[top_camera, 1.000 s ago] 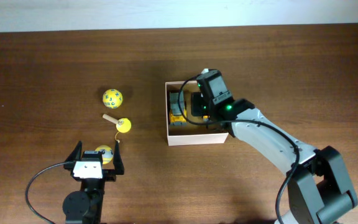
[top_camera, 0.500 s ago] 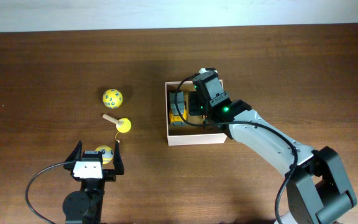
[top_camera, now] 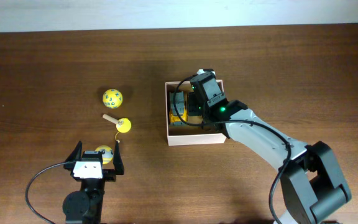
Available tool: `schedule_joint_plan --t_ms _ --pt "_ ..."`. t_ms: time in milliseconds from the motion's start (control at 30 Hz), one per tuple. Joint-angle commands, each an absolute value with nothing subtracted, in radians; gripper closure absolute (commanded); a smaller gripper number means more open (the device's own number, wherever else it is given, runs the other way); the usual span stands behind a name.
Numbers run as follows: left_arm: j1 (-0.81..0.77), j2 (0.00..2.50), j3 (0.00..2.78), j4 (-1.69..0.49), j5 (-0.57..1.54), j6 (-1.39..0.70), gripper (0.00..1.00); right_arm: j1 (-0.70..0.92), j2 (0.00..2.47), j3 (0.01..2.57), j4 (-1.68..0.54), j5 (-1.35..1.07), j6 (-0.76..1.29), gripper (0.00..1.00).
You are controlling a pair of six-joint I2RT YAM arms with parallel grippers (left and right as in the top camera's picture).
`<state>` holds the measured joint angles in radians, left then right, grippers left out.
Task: Pack container
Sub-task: 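Lower the cube between the two trucks with the right gripper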
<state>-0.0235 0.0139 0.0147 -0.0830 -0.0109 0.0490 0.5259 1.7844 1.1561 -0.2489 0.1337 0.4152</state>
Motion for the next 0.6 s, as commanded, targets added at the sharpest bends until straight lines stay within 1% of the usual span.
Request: schedule_joint_plan --t_ms 0,433,500,567 --pt "-0.017 0.011 0.009 -0.083 -0.003 0.065 0.01 0.538 1.808 1.191 -0.242 0.15 0.42 0.52" --pt "-0.017 0.011 0.009 -0.084 -0.003 0.065 0.01 0.554 1.84 1.214 -0.216 0.151 0.42 0.52" --pt "-0.017 0.011 0.009 -0.084 -0.003 0.065 0.01 0.554 1.84 1.217 -0.216 0.152 0.42 0.51" --pt "-0.017 0.011 0.009 -0.084 -0.003 0.065 0.01 0.554 1.84 1.217 -0.216 0.155 0.42 0.47"
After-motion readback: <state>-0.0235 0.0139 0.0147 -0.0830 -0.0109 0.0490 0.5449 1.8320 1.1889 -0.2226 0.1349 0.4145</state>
